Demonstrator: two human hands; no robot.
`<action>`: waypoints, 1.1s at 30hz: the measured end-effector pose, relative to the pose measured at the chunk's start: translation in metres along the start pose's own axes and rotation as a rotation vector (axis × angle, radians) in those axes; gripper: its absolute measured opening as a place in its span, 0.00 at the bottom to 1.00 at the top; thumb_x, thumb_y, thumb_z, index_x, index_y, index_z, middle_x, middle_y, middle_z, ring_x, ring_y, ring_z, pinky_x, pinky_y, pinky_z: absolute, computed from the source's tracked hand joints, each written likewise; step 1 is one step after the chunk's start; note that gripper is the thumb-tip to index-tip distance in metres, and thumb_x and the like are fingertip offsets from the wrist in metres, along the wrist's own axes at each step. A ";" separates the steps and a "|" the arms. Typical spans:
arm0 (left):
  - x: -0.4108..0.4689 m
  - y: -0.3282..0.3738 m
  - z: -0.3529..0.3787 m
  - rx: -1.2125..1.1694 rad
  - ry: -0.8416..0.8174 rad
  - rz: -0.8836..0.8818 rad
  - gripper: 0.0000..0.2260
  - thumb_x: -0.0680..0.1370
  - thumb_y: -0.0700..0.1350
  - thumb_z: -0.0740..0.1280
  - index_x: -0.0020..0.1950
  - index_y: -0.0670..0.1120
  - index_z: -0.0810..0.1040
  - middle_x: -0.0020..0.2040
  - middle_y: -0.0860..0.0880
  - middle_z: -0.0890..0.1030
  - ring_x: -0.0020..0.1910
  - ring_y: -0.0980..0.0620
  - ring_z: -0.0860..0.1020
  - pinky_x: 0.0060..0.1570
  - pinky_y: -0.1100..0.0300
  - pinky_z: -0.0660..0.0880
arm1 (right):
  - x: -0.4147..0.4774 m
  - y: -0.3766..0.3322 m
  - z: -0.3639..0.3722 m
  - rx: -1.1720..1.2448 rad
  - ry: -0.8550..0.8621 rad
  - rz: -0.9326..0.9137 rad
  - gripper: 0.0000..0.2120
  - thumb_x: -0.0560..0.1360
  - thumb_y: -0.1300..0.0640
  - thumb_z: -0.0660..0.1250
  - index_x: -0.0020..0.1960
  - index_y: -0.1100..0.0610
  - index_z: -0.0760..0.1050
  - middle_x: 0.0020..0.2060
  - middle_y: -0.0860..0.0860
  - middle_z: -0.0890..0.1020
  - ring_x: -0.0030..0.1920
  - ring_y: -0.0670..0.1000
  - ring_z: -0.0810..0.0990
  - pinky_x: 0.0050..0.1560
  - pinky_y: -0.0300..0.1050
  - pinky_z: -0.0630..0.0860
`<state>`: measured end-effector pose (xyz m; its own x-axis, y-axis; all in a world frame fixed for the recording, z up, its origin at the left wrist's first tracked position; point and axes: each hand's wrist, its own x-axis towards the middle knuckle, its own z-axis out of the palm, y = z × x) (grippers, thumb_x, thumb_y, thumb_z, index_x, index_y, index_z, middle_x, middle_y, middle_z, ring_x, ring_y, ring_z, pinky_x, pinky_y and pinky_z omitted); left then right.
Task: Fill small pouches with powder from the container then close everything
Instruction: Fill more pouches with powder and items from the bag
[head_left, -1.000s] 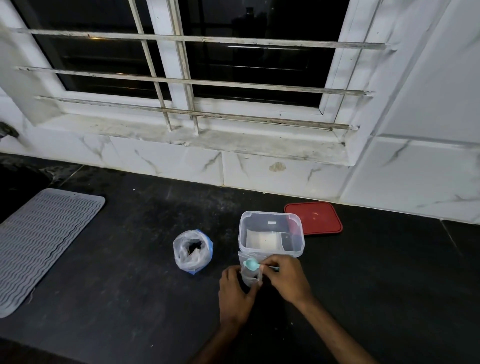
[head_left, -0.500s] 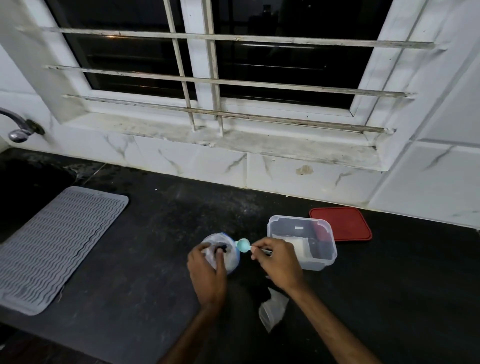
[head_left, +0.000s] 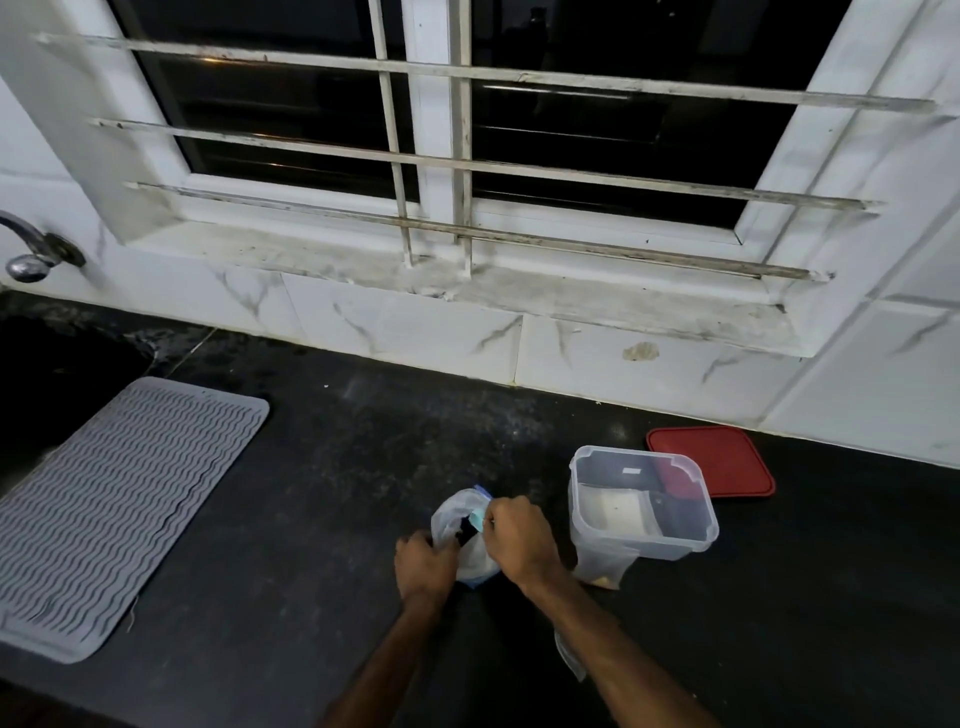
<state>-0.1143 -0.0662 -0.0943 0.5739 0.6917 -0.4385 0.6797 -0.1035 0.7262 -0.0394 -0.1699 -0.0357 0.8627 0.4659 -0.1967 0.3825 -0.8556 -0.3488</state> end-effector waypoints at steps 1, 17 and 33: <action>-0.001 0.001 -0.002 -0.073 -0.014 0.001 0.16 0.72 0.55 0.69 0.49 0.43 0.79 0.50 0.43 0.81 0.48 0.47 0.79 0.50 0.51 0.79 | 0.001 -0.002 0.003 -0.014 -0.012 0.005 0.11 0.80 0.56 0.62 0.59 0.59 0.79 0.54 0.56 0.82 0.54 0.54 0.82 0.54 0.47 0.78; 0.013 0.009 -0.007 -0.441 -0.160 0.069 0.11 0.73 0.36 0.74 0.52 0.38 0.77 0.46 0.41 0.82 0.45 0.45 0.81 0.44 0.51 0.80 | 0.000 0.010 0.013 0.465 -0.129 0.266 0.11 0.75 0.63 0.65 0.36 0.61 0.82 0.31 0.54 0.84 0.30 0.49 0.84 0.37 0.45 0.84; 0.030 0.003 -0.006 -0.483 -0.098 -0.094 0.08 0.77 0.37 0.63 0.56 0.37 0.73 0.50 0.39 0.79 0.47 0.44 0.78 0.45 0.50 0.76 | -0.010 0.008 0.013 0.721 -0.205 0.374 0.09 0.77 0.62 0.65 0.41 0.60 0.82 0.31 0.53 0.83 0.29 0.47 0.81 0.33 0.40 0.81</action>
<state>-0.0976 -0.0418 -0.1016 0.5760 0.6095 -0.5447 0.4549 0.3147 0.8331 -0.0494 -0.1784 -0.0485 0.7870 0.2709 -0.5544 -0.2827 -0.6403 -0.7142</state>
